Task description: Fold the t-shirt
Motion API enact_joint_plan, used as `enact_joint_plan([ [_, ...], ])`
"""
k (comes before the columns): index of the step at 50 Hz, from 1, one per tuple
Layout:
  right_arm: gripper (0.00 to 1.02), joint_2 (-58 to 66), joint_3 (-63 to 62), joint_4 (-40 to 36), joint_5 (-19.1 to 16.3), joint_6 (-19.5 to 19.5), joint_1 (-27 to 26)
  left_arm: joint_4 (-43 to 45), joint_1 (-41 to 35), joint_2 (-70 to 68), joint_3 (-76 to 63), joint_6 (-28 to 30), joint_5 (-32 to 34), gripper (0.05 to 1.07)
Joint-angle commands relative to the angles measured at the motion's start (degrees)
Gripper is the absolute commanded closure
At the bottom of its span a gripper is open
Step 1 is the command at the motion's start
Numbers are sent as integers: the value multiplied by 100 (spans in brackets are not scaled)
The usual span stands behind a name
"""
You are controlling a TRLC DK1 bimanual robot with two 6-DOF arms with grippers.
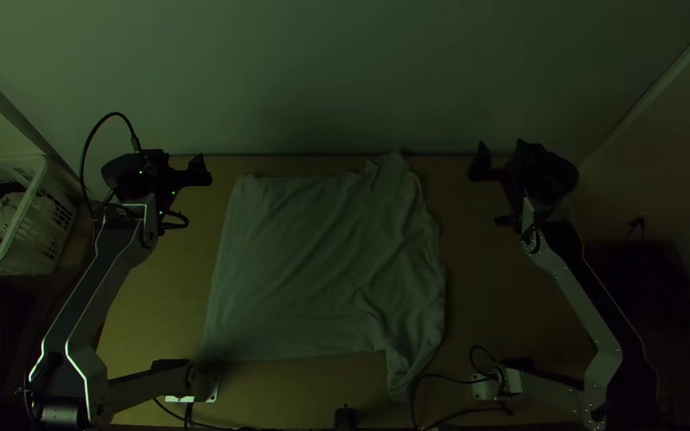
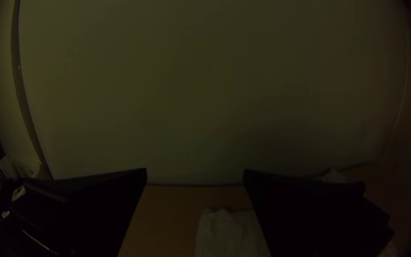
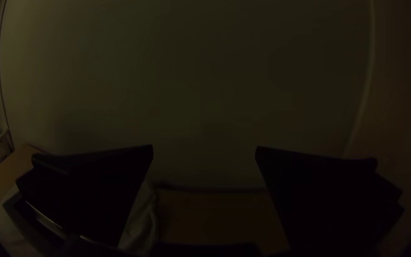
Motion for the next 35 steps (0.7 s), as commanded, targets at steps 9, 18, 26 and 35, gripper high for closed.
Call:
enact_joint_plan([
  [9, 3, 1258, 1313, -929, -125, 363, 298, -980, -53, 1171, 1158, -389, 143, 10],
  [18, 3, 2251, 2307, -1844, -617, 767, 272, -1524, 9, 2050, 1879, -425, 152, 10],
  [26, 3, 2937, 2860, -2142, -846, 987, 228, -2043, 9, 2894, 2652, -416, 222, 11],
  [35, 3, 3719, 3511, -2617, -978, 1101, 237, -2465, 35, 3817, 3487, -416, 293, 17],
])
